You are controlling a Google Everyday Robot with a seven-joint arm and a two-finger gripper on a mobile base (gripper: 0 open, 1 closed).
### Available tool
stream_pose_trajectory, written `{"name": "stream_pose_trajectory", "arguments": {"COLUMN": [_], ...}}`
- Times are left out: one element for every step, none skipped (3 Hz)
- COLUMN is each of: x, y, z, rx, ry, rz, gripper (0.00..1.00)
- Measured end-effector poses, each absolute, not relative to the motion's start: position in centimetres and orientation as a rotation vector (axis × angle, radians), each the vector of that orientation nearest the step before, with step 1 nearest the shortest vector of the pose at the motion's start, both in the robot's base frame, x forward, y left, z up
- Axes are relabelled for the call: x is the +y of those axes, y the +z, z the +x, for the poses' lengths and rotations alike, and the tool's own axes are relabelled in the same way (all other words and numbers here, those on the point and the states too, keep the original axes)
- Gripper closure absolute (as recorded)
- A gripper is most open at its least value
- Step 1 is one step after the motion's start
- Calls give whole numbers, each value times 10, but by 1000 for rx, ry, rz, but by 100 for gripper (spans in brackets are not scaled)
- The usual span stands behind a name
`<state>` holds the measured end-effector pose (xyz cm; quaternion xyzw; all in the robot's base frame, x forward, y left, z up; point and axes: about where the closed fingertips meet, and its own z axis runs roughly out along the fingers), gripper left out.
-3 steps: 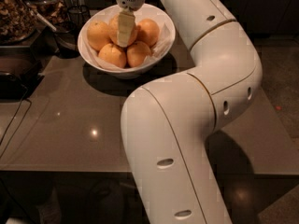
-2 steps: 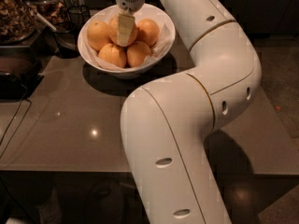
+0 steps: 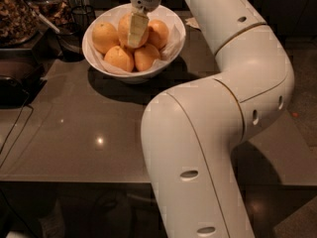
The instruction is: Pick orange from white bowl
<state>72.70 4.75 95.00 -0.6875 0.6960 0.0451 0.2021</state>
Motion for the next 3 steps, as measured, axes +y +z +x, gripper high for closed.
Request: {"name": "stream_pose_trajectory", "arguments": {"x": [48,45,45], "y": [967,988,1006], "z": [726,715,682], "rx": [1888,1823,1743], "ry": [174,225,287], "rz": [-1852,-1794,-1779], "gripper": [100,100,100]}}
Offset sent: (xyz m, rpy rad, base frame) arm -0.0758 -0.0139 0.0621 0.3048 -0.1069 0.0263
